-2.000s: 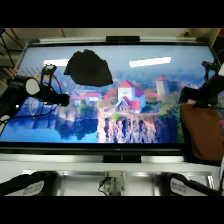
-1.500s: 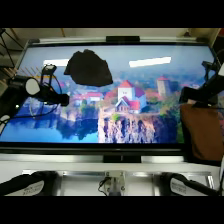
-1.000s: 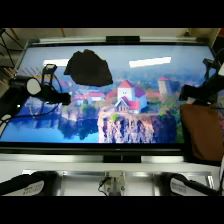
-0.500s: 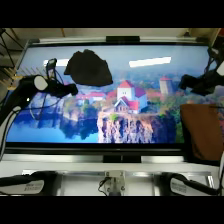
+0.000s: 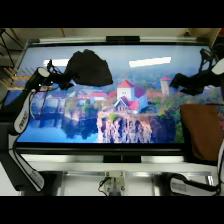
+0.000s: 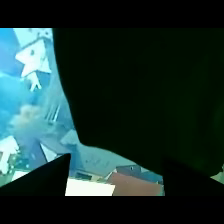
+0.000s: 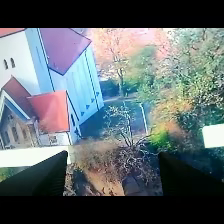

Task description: Fold the shirts.

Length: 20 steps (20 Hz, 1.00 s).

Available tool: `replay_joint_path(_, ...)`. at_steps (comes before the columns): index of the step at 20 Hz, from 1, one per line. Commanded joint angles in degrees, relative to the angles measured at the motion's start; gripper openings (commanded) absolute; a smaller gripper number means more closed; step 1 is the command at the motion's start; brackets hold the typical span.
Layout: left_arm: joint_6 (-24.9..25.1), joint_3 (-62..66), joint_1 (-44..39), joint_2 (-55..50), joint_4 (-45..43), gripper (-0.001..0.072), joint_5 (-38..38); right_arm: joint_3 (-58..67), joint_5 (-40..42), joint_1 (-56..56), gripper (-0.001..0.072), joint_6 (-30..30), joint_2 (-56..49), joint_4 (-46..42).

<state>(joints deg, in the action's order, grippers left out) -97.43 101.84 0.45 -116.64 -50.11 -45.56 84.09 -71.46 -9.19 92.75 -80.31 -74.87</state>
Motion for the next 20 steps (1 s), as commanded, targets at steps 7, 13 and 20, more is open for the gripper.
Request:
replay_joint_path(7,2.05,2.86,-0.81,-4.22,13.51,0.0035,9.73,0.07,-0.11,0.00,0.0660,-0.50,-0.17,1.53)
replay_joint_path(13,25.99,2.86,-8.37,22.49,3.37,0.0030,9.60,0.24,1.42,0.00,0.0545,-5.57,8.63,0.20)
replay_joint_path(20,20.11,2.23,-25.09,48.19,-4.85,0.0032,6.78,0.66,-6.10,0.00,0.0554,-5.38,33.27,-1.73)
